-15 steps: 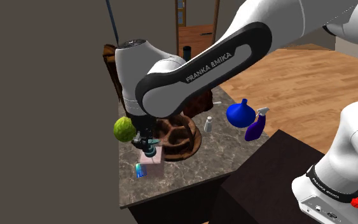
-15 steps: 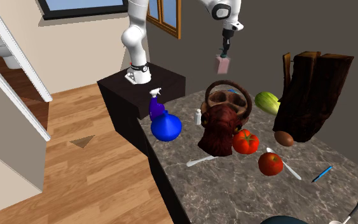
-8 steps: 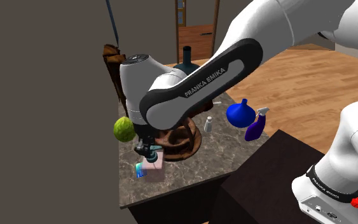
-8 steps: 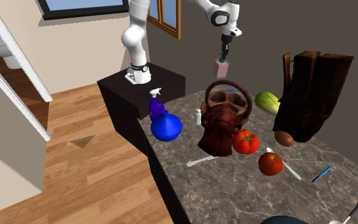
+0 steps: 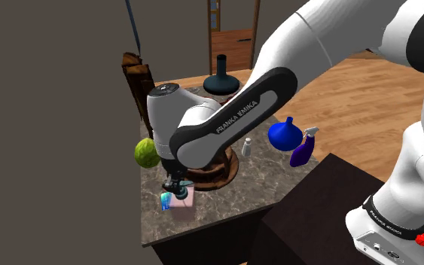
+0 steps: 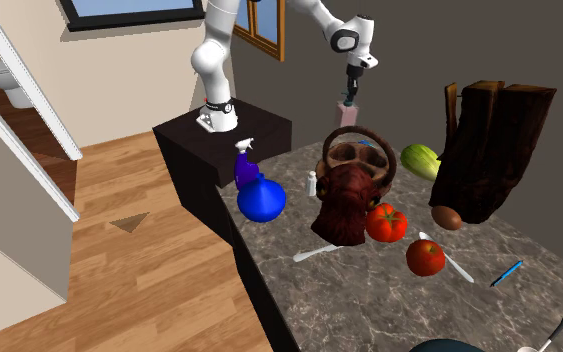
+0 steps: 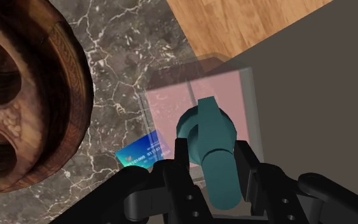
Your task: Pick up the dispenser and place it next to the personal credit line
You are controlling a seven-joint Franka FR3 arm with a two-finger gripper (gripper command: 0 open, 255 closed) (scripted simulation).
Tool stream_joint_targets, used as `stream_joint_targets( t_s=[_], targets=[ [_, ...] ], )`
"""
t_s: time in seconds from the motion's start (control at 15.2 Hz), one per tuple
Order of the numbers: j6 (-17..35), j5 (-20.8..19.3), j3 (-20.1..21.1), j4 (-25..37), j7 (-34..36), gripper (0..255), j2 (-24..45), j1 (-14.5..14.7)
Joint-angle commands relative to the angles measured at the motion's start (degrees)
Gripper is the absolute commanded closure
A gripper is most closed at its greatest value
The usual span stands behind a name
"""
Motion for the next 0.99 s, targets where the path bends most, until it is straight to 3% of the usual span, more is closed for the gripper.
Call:
stream_joint_targets(
  t_s=[0.0, 0.92],
  targets=[
    [1.3, -0.2, -0.1, -0.2, 0.1, 255, 1.0, 0.1],
    [7.3, -1.5, -1.0, -0.8, 0.6, 255, 6.6, 0.8]
  ],
)
